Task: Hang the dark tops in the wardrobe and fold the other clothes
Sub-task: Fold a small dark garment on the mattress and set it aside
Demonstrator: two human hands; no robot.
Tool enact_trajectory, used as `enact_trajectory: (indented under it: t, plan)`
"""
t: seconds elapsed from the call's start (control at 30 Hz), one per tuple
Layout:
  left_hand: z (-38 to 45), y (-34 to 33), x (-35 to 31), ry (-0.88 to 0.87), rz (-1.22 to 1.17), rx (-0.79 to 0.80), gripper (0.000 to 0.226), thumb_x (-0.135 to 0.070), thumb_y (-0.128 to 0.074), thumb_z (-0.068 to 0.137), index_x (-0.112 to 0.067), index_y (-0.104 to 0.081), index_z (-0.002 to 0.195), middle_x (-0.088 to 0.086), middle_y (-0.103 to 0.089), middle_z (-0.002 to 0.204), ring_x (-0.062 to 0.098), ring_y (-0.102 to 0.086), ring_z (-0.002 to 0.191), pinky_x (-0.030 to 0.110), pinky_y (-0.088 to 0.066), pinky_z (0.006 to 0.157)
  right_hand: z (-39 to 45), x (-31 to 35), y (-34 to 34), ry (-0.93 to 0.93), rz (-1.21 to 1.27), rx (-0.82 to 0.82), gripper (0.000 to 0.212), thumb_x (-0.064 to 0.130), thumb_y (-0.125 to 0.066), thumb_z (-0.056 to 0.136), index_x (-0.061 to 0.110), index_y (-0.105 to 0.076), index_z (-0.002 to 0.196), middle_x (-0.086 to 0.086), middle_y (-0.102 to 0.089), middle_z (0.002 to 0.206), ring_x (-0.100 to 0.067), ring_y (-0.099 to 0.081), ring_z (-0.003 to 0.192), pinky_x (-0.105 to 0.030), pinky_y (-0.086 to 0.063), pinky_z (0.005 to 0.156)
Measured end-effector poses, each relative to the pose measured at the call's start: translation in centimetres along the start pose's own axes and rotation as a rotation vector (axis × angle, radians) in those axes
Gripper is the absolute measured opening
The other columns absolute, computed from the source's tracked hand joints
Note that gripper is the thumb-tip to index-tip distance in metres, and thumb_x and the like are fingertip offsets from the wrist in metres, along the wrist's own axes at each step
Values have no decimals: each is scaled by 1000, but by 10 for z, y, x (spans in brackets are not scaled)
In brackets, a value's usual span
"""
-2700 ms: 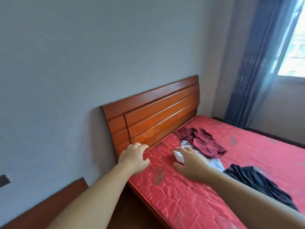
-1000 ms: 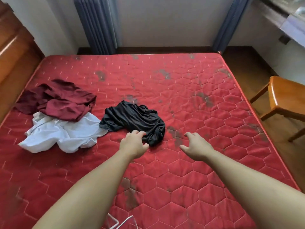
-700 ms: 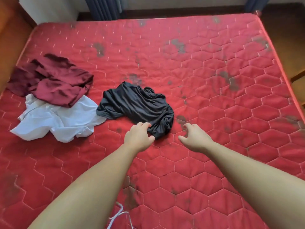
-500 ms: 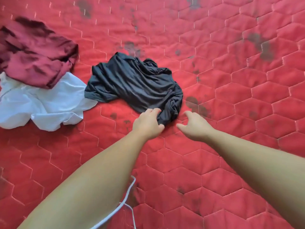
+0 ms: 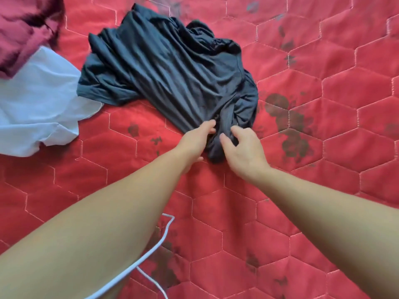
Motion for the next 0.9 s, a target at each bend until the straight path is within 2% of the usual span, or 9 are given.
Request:
enact_trajectory:
  t: [0.07,0.13,0.23,0.4,0.5,0.57,0.73,0.8,0.9]
  plan:
    - [-6,7,2,27,-4,-34,53,-70,-55,79,-26,-69,107,-8,-63,106,15,-58,98,31,-45,72,-33,11,4,167,-83,69,33,38,-54,93,23,-40,68,-1,-42,86,-26,-51,77,-37,-41,67]
    - [-15,8,4,-40,85,-73,69,-67,-68,69,-14,-69,113,-1,-68,105,16,-62,90,29,-51,76,-64,19,4,324,-170,126,27,40,-55,93,19,-54,76,-3,-44,86,-28,-53,78,-40,-45,64]
    - [-32,12,14,-102,260,-197,50,-38,-79,70,-9,-69,109,5,-71,105,22,-67,97,31,-53,85,-102,30,6,469,-245,140,28,37,-57,93,15,-57,76,-6,-47,82,-31,-53,75,-38,-41,58]
    - [-85,42,25,-100,164,-398,36,-19,-76,69,-11,-66,102,7,-69,96,25,-67,84,32,-55,67,-165,40,29,622,-267,109,27,34,-54,94,15,-58,76,-5,-51,81,-28,-52,67,-41,-45,55]
    - [-121,48,12,-39,-214,-271,22,-5,-69,71,-13,-65,91,7,-65,75,21,-61,62,27,-51,54,-200,49,61,569,-244,19,25,38,-49,95,23,-66,102,0,-58,98,-24,-58,76,-40,-49,61]
    - [-148,43,-8,-31,-292,-185,14,-3,-67,72,-12,-64,82,6,-60,62,20,-57,54,25,-48,53,-222,65,86,539,-210,-69,32,39,-46,94,26,-66,116,3,-61,111,-22,-62,88,-40,-52,68]
    - [-228,10,-67,-149,-154,65,19,-9,-68,69,-8,-62,87,14,-60,72,25,-59,68,31,-48,64,-279,124,161,519,54,-332,30,30,-52,94,18,-70,113,10,-66,119,-10,-60,113,-34,-50,90]
    - [-260,-5,-91,-187,-13,173,7,-12,-64,76,-14,-60,71,7,-57,62,20,-57,55,23,-44,57,-297,138,201,386,383,-361,23,23,-52,98,20,-70,110,13,-70,109,-2,-61,107,-22,-47,91]
    - [-307,-29,-128,-240,173,323,22,-22,-57,87,-20,-61,65,-5,-59,55,6,-59,49,19,-44,53,-319,154,270,243,704,-421,25,14,-46,101,19,-69,92,13,-70,83,0,-62,80,-11,-47,74]
Point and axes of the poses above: each hand's wrist, its own z-axis towards the middle knuckle, its own y-axis out of the back of the hand, x = y × z, the point moved 2 cm from there along z, towards the middle knuckle
